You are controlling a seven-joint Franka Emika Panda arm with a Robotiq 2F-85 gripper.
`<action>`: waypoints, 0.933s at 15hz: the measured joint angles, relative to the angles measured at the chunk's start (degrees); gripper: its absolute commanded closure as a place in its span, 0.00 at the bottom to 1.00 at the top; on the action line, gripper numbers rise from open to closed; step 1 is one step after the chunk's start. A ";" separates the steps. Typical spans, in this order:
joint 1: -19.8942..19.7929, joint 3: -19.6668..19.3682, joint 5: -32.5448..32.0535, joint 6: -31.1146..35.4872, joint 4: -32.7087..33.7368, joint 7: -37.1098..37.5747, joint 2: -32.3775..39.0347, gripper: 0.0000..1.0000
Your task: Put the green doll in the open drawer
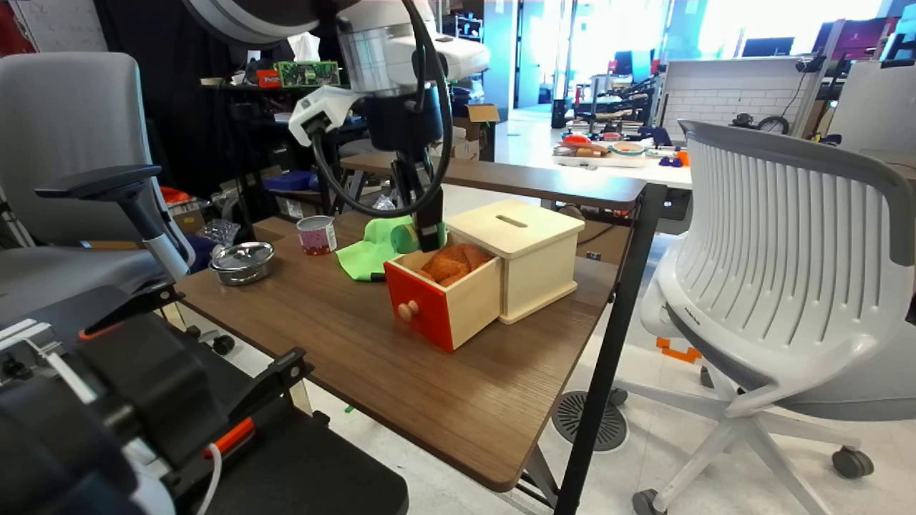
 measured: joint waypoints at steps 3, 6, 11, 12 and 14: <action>0.00 -0.23 0.04 0.85 0.63 0.13 1.99 0.96; 0.00 -0.23 0.26 1.01 2.11 0.52 3.97 0.96; 0.00 -0.09 0.52 1.35 4.61 1.53 5.88 0.58; 0.00 -0.04 0.55 1.36 4.91 1.71 6.13 0.51; 0.00 0.06 0.65 1.36 5.24 1.81 6.42 0.38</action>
